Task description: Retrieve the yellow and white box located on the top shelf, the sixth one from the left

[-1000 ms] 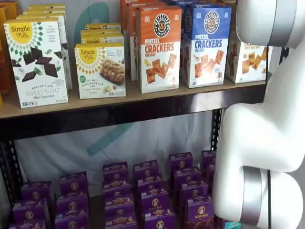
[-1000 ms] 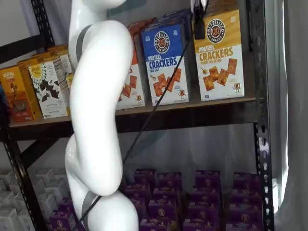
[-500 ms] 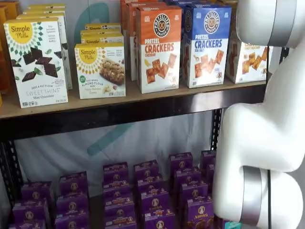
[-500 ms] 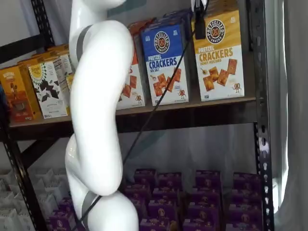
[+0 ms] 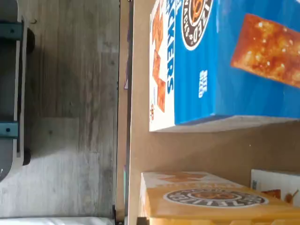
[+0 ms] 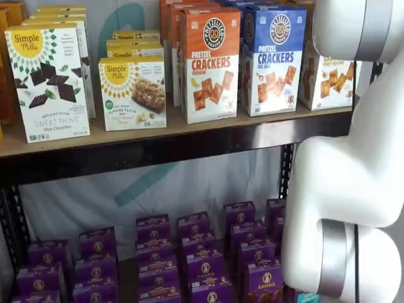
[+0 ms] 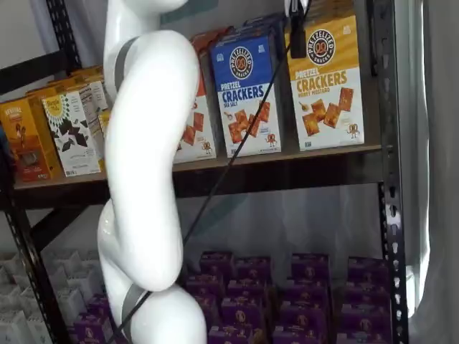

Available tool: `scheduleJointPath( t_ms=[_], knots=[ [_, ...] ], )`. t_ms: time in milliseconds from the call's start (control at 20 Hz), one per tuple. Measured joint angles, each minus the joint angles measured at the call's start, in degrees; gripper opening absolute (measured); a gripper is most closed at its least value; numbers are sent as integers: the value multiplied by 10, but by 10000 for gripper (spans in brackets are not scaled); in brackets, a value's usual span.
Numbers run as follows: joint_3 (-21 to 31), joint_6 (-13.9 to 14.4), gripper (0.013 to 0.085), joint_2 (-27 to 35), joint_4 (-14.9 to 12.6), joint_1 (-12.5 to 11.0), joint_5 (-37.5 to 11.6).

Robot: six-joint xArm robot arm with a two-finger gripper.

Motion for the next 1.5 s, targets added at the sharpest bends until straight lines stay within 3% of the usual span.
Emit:
scheduleJointPath(
  t_ms=[300,650,1150,1500],
  knots=[
    [0,-1,650,-5,4,-4,1],
    [57,-18,650,-53,-7,-12,-34],
    [105,-47,650,-107,0,-47,-7],
    [158,-55,650,-161,3,-57,14]
  ],
)
